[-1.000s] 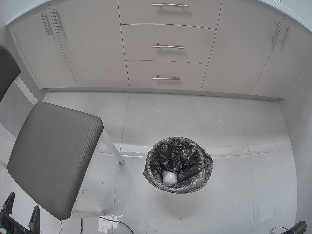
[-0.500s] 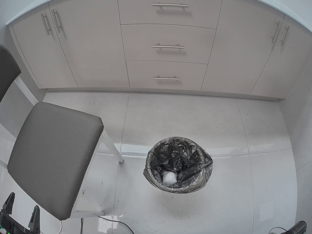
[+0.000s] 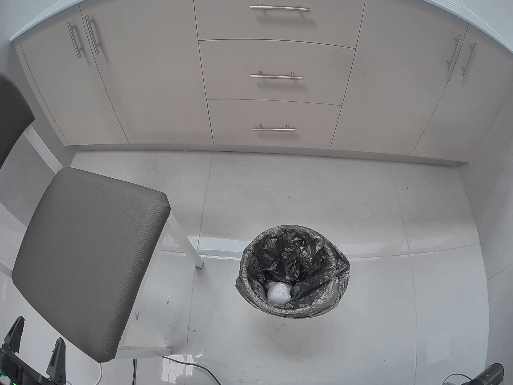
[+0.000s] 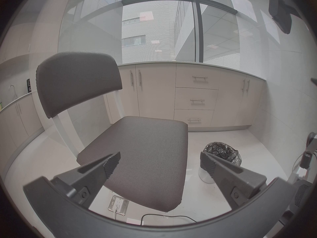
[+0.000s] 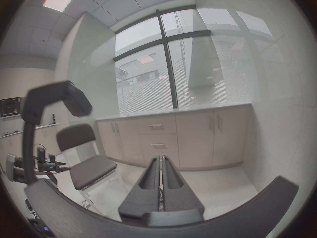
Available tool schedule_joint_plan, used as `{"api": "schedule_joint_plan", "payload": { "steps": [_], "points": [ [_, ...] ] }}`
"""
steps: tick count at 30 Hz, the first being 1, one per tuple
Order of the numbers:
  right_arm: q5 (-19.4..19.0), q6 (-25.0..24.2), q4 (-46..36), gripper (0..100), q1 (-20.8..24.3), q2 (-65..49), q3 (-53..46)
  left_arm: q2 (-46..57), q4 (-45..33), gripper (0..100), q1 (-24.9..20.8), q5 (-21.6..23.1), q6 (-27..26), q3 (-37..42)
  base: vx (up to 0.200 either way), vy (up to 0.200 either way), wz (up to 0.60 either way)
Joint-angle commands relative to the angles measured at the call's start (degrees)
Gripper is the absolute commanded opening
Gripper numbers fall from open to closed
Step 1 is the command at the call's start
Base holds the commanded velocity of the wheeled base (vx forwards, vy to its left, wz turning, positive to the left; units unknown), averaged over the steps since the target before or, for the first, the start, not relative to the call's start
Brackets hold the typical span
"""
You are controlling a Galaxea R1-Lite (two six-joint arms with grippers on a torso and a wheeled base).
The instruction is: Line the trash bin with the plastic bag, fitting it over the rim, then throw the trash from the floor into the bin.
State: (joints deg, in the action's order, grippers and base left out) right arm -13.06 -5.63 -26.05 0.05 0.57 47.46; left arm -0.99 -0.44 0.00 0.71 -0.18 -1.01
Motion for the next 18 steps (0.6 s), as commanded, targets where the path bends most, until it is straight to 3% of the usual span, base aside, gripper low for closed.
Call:
{"api": "schedule_joint_plan", "payload": {
  "steps": [1, 5, 18],
  "points": [
    [16.22, 3.0, 28.78, 0, 0.13, -0.57, -47.37, 0.9, 0.0, 100, 0.0, 0.0, 0.01, 1.01, 0.0, 0.0, 0.0],
    [14.02, 6.25, 26.31, 0, 0.04, -0.57, -47.37, 0.9, 0.0, 100, 0.0, 0.0, 0.01, 1.01, 0.0, 0.0, 0.0],
    [13.41, 5.37, 26.14, 0, 0.13, -0.57, -47.46, 0.9, 0.0, 100, 0.0, 0.0, 0.01, 1.01, 0.0, 0.0, 0.0]
  ]
}}
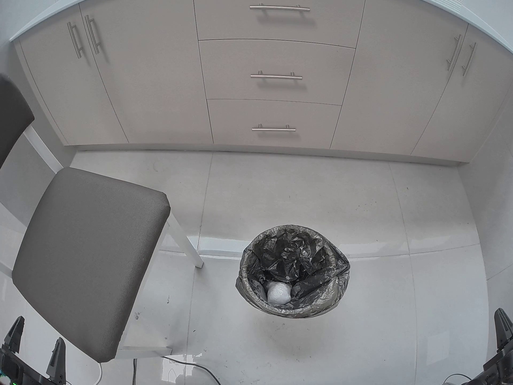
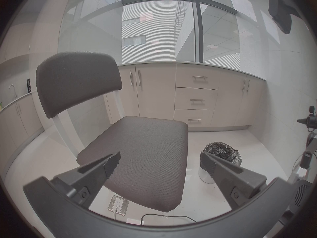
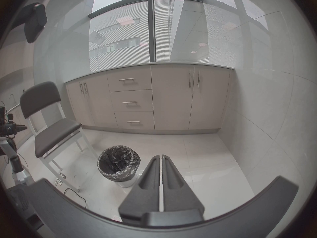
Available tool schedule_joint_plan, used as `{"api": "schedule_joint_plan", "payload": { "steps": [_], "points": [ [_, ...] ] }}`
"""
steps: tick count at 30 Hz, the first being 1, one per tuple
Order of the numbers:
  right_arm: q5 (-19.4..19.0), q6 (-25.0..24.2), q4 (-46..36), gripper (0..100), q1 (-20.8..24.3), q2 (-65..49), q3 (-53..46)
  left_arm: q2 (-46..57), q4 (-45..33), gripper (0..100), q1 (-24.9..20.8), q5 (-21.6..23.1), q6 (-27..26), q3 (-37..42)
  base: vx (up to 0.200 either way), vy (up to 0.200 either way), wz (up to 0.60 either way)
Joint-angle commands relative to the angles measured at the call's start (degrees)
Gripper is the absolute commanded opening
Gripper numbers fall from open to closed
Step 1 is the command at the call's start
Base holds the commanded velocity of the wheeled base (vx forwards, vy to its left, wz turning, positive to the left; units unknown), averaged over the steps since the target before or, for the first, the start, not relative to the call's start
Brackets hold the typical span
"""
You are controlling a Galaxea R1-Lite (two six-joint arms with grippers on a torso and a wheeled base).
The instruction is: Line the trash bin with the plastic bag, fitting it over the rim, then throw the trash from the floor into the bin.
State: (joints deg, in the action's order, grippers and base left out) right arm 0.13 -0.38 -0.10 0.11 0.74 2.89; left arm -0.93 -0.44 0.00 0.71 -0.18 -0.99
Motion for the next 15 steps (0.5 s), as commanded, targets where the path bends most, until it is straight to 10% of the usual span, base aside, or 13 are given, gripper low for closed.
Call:
{"api": "schedule_joint_plan", "payload": {
  "steps": [1, 15],
  "points": [
    [0.22, 0.11, 0.19, 0, 0.07, -0.74, -2.89, 0.84, 0.0, 100, 0.0, 0.0, 0.01, 0.99, 0.0, 0.0, 0.0],
    [0.22, 0.11, 0.19, 0, 0.15, -0.74, -2.89, 0.84, 0.0, 100, 0.0, 0.0, 0.01, 0.99, 0.0, 0.0, 0.0]
  ]
}}
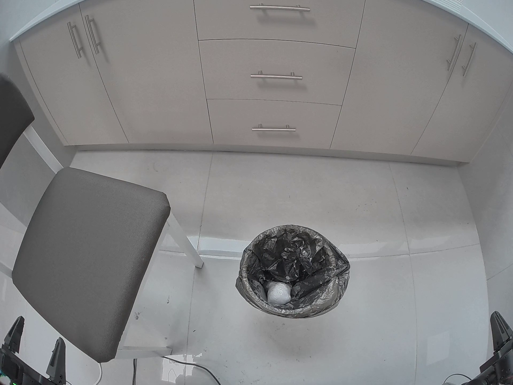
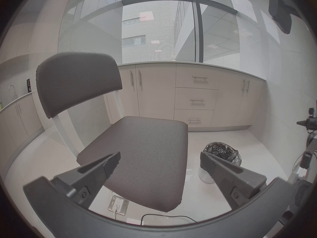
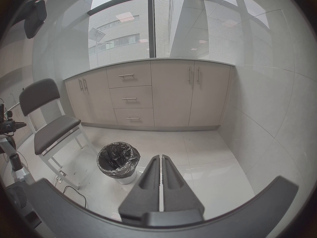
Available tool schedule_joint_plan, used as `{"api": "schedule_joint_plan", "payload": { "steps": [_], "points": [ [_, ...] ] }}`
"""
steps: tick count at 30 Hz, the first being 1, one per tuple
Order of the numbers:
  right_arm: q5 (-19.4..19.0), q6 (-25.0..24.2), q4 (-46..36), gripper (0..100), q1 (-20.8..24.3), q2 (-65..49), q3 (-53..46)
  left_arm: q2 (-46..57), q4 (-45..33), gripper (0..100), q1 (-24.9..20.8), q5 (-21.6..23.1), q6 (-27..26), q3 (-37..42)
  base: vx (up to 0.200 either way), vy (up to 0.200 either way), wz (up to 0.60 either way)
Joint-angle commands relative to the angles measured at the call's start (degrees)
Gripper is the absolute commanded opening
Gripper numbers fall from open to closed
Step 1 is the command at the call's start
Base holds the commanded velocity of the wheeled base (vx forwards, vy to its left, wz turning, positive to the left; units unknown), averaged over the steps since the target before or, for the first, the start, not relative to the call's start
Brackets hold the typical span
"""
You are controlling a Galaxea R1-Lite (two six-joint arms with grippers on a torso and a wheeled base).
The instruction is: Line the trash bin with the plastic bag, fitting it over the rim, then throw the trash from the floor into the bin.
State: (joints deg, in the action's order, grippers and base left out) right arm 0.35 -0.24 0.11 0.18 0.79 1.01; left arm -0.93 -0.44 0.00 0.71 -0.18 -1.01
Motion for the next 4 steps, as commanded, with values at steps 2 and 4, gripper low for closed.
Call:
{"api": "schedule_joint_plan", "payload": {
  "steps": [2, 4],
  "points": [
    [0.0, -0.02, -0.02, 0, -0.01, -0.79, -1.01, 0.84, 0.0, 100, 0.0, 0.0, 0.01, 1.01, 0.0, 0.0, 0.0],
    [0.0, -0.02, -0.02, 0, -0.01, -0.79, -1.01, 0.84, 0.0, 100, 0.0, 0.0, 0.01, 1.01, 0.0, 0.0, 0.0]
  ]
}}
